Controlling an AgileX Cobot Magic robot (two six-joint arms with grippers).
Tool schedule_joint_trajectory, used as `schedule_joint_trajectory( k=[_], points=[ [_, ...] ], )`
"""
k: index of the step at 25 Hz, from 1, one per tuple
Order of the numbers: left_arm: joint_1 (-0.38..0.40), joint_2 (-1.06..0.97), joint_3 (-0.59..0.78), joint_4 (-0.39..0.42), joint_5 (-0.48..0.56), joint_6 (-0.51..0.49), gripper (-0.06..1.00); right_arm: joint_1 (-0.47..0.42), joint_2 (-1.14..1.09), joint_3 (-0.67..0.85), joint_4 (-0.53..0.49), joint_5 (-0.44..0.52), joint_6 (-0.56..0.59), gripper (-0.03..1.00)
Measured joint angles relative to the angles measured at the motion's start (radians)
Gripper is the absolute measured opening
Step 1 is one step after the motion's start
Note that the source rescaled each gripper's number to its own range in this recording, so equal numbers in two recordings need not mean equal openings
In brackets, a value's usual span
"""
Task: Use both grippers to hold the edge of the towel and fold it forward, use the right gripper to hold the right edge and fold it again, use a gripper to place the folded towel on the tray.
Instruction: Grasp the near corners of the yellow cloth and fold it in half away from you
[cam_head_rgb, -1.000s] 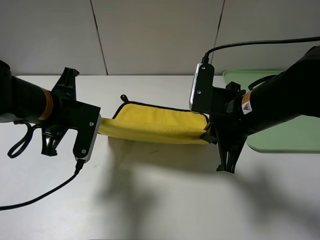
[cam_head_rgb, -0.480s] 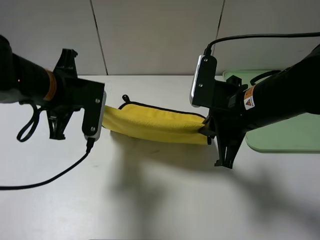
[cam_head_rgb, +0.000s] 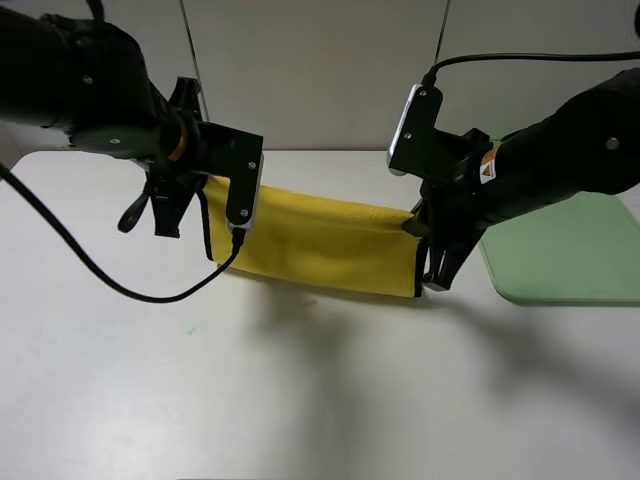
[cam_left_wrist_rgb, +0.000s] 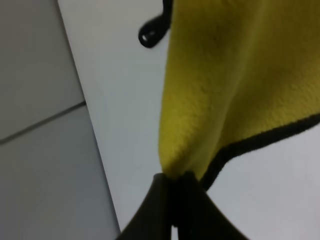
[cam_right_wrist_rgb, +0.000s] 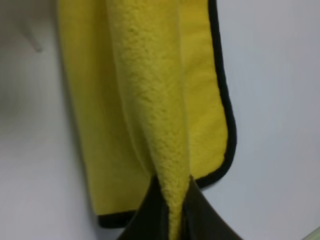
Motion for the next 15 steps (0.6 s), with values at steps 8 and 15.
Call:
schedule_joint_trajectory(
  k=[8, 15],
  points=[
    [0.069, 0.126, -0.034, 0.001, -0.073, -0.023, 0.00, -0.010, 0.130, -0.071, -0.003, -0.054, -0.007, 0.00],
    [0.126, 0.135, -0.034, 0.002, -0.187, -0.072, 0.00, -0.020, 0.181, -0.077, -0.009, -0.110, -0.007, 0.00]
  ],
)
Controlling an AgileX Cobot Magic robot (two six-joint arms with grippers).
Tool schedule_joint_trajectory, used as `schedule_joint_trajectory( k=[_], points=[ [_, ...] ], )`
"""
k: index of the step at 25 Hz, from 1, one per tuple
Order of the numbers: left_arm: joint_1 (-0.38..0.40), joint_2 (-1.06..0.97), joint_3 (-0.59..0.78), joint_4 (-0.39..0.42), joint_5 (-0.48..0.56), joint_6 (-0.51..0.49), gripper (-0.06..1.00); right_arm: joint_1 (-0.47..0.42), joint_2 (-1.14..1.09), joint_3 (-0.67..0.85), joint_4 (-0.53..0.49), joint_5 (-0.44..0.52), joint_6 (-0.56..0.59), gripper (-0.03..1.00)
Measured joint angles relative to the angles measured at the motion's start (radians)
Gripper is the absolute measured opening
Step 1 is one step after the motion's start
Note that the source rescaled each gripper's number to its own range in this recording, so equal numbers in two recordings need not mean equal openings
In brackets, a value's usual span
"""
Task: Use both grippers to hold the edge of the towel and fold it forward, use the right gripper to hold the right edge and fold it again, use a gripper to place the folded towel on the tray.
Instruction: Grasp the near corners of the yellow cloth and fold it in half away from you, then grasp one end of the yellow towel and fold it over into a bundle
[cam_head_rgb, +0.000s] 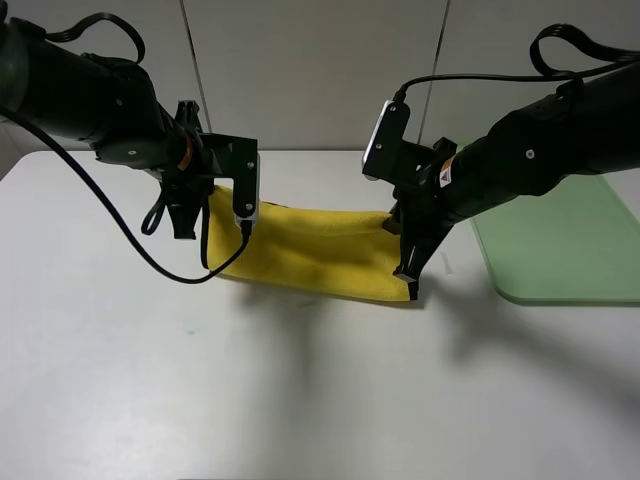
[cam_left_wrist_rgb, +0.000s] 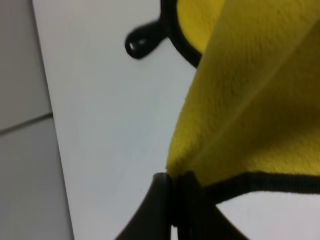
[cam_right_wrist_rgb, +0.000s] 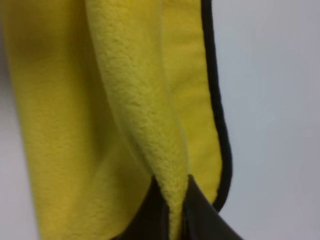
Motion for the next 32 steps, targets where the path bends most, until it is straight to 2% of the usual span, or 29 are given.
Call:
schedule_joint_trajectory(
  k=[12, 18, 19, 21, 23, 25, 27, 29, 32],
  points=[
    [0.001, 0.009, 0.000, 0.000, -0.097, -0.005, 0.00, -0.038, 0.001, 0.000, -0.002, -0.032, 0.000, 0.00],
    [0.001, 0.012, 0.000, 0.000, -0.101, -0.006, 0.01, -0.038, 0.001, 0.000, -0.002, -0.035, 0.000, 0.02],
    [0.001, 0.012, 0.000, 0.000, -0.101, -0.006, 0.02, -0.038, 0.001, 0.000, -0.002, -0.035, 0.000, 0.08],
    [0.001, 0.012, 0.000, 0.000, -0.101, -0.010, 0.09, -0.038, 0.001, 0.000, -0.002, -0.039, 0.000, 0.31],
    [0.002, 0.012, 0.000, 0.000, -0.103, -0.032, 0.25, -0.038, 0.001, 0.000, -0.002, -0.047, 0.003, 0.68],
    [0.007, 0.012, 0.000, 0.000, -0.108, -0.077, 0.46, -0.038, 0.001, 0.000, -0.003, -0.072, 0.019, 0.88],
    [0.016, 0.012, 0.000, 0.000, -0.122, -0.113, 0.69, -0.038, 0.001, 0.000, -0.003, -0.096, 0.035, 0.96],
    [0.028, 0.012, 0.000, 0.000, -0.123, -0.132, 0.83, -0.038, 0.001, 0.000, -0.003, -0.108, 0.041, 0.99],
    [0.043, 0.012, 0.000, 0.000, -0.123, -0.137, 0.91, -0.038, 0.001, 0.000, -0.003, -0.121, 0.042, 1.00]
  ],
)
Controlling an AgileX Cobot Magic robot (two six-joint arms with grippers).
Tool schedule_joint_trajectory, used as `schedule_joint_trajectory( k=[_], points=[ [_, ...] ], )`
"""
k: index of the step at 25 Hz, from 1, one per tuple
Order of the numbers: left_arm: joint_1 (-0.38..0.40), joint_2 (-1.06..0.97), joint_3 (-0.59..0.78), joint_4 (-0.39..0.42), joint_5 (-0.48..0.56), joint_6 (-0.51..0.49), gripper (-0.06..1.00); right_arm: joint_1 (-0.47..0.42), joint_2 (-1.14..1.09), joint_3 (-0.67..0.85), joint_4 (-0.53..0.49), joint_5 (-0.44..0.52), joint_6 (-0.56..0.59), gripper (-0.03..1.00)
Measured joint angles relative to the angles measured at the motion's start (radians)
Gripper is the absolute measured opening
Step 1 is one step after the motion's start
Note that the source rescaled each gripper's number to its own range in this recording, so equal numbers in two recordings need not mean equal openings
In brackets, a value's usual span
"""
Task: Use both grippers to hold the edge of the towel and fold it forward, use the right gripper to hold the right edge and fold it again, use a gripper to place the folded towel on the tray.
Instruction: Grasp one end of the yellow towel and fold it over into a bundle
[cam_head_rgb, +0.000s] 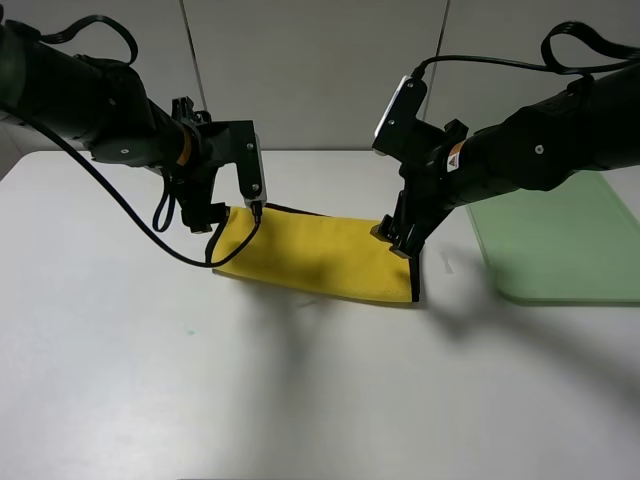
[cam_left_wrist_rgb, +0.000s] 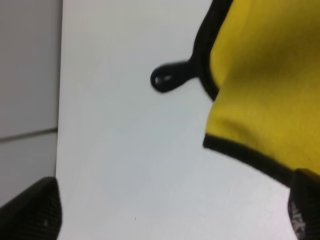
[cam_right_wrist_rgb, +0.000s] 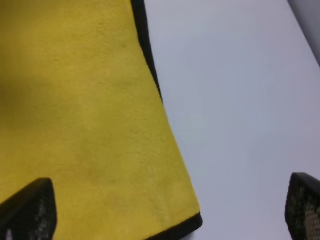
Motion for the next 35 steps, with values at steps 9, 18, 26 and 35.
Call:
schedule_joint_trajectory(
  k=[9, 18, 26, 35],
  points=[
    [0.001, 0.000, 0.000, 0.000, -0.004, -0.010, 0.94, 0.000, 0.000, 0.000, 0.000, 0.000, 0.000, 1.00],
    [0.001, 0.000, 0.000, 0.000, -0.018, -0.043, 1.00, 0.000, 0.000, 0.000, 0.000, -0.001, 0.000, 1.00],
    [0.001, -0.002, 0.000, -0.014, 0.014, -0.233, 1.00, 0.000, 0.000, 0.000, 0.000, -0.003, 0.000, 1.00],
    [-0.007, -0.165, 0.000, -0.122, 0.438, -0.520, 1.00, 0.000, 0.000, 0.000, 0.000, -0.033, 0.000, 1.00]
  ],
)
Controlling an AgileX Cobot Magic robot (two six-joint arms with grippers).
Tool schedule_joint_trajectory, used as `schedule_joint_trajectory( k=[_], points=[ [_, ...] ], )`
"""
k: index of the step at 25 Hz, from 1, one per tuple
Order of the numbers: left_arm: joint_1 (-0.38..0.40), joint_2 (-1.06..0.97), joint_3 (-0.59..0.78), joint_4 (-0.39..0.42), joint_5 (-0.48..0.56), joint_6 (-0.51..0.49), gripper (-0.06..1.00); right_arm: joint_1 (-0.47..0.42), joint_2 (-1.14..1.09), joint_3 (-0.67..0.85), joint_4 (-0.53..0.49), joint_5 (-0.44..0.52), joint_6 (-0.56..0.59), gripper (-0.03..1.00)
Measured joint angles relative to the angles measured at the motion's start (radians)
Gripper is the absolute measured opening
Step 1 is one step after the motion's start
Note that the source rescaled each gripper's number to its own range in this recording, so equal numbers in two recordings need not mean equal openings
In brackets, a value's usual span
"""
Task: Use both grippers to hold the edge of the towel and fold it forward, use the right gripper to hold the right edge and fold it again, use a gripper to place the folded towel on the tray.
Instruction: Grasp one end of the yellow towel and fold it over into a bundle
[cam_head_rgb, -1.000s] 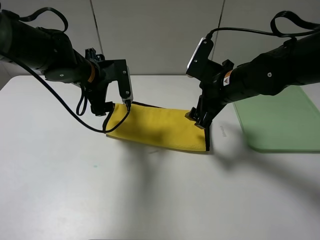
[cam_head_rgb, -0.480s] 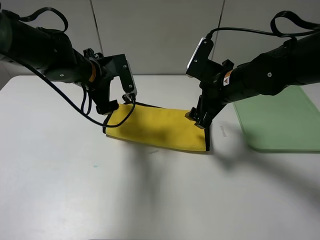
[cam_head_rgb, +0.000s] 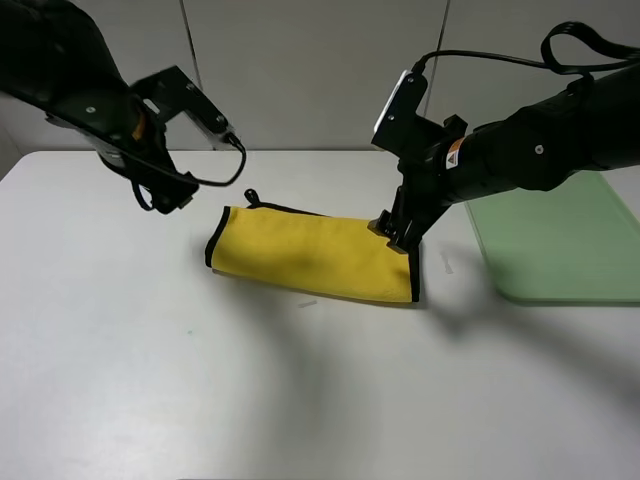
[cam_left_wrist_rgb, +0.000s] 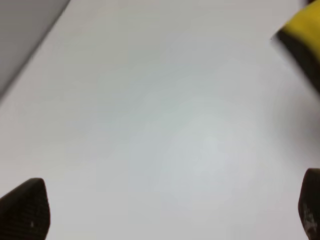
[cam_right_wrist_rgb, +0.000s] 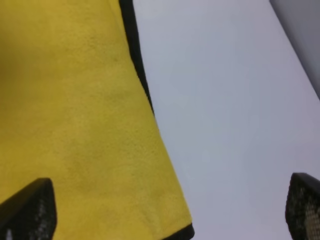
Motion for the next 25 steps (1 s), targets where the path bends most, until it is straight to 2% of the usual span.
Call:
schedule_joint_trajectory(
  k=[5, 10, 15, 21, 24, 25],
  points=[
    [0.000, -0.147, 0.000, -0.143, 0.152, -0.036, 1.00, 0.000, 0.000, 0.000, 0.000, -0.016, 0.002, 1.00],
    [0.000, -0.348, 0.018, -0.292, 0.176, -0.037, 1.00, 0.000, 0.000, 0.000, 0.000, -0.019, 0.019, 1.00],
    [-0.002, -0.569, 0.140, -0.315, 0.181, -0.026, 1.00, 0.000, 0.000, 0.000, 0.000, -0.020, 0.028, 1.00],
    [-0.002, -0.869, 0.319, -0.323, 0.236, -0.019, 1.00, 0.000, 0.000, 0.000, 0.000, -0.036, 0.029, 1.00],
    [-0.002, -1.041, 0.392, -0.354, 0.264, -0.019, 1.00, 0.000, 0.000, 0.000, 0.000, -0.044, 0.029, 1.00],
    [-0.002, -1.041, 0.392, -0.354, 0.264, -0.019, 1.00, 0.000, 0.000, 0.000, 0.000, -0.044, 0.029, 1.00]
  ],
)
